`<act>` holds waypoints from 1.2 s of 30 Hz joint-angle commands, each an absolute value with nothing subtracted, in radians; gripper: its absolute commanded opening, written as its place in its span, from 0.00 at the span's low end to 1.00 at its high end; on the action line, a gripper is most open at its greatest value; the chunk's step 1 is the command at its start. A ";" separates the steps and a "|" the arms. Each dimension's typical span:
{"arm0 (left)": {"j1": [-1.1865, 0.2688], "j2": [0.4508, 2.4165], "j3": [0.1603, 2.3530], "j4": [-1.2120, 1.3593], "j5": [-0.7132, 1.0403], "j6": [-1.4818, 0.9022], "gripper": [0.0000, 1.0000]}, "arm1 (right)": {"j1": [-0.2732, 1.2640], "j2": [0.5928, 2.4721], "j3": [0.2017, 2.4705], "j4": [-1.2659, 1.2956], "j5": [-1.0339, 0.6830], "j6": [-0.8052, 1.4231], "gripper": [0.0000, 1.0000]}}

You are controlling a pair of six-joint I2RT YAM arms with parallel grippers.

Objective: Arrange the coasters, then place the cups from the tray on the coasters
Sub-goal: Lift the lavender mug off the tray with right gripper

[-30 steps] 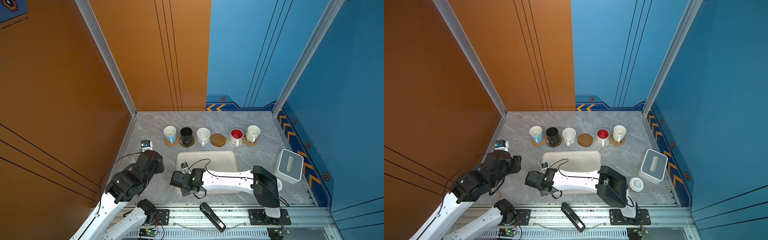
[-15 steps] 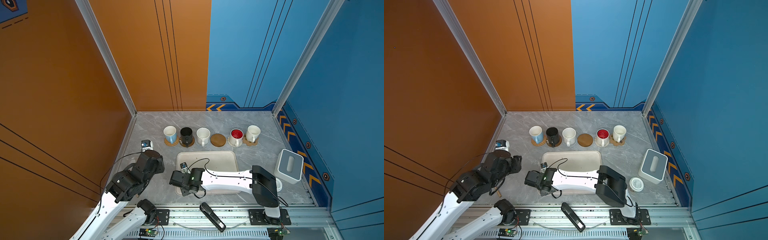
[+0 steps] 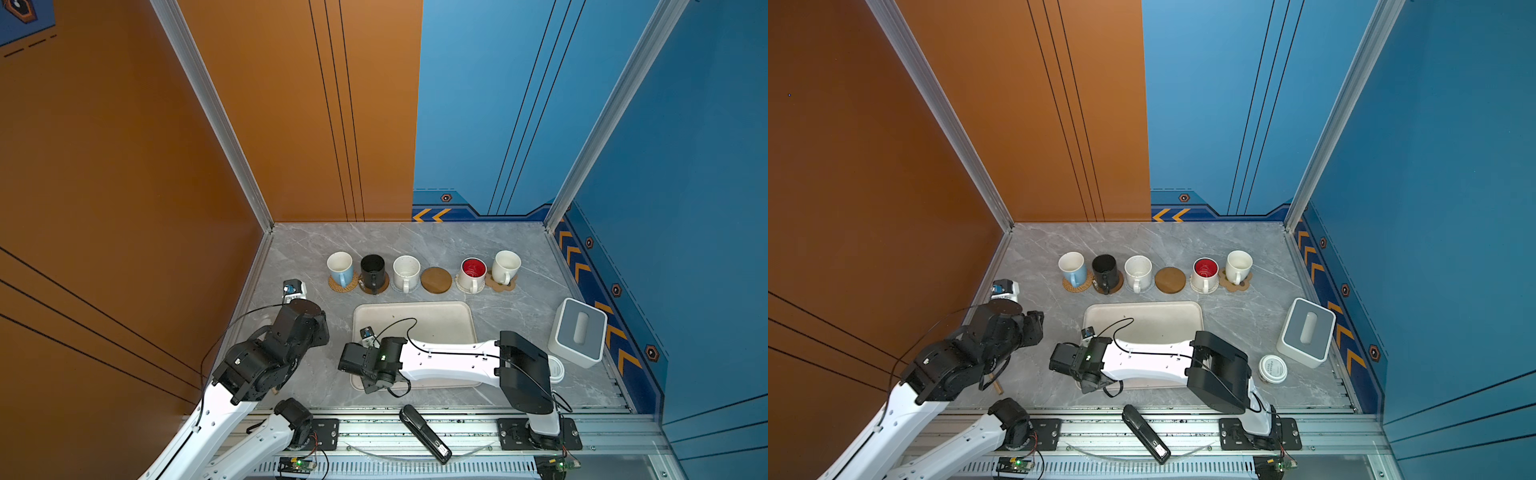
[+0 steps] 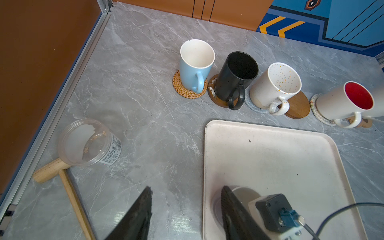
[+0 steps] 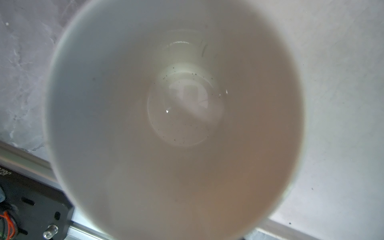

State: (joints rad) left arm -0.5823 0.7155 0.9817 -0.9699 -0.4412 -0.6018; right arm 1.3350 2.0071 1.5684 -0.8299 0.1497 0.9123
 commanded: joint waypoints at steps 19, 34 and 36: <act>-0.565 0.724 0.973 -0.980 -0.434 -0.603 0.55 | 1.302 1.945 1.569 -0.879 0.205 0.865 0.00; -0.564 0.736 0.972 -0.951 -0.447 -0.604 0.55 | 1.162 1.744 1.425 -0.897 0.267 0.814 0.00; -0.563 0.741 0.969 -0.941 -0.448 -0.603 0.55 | 1.133 1.724 1.410 -0.897 0.270 0.801 0.00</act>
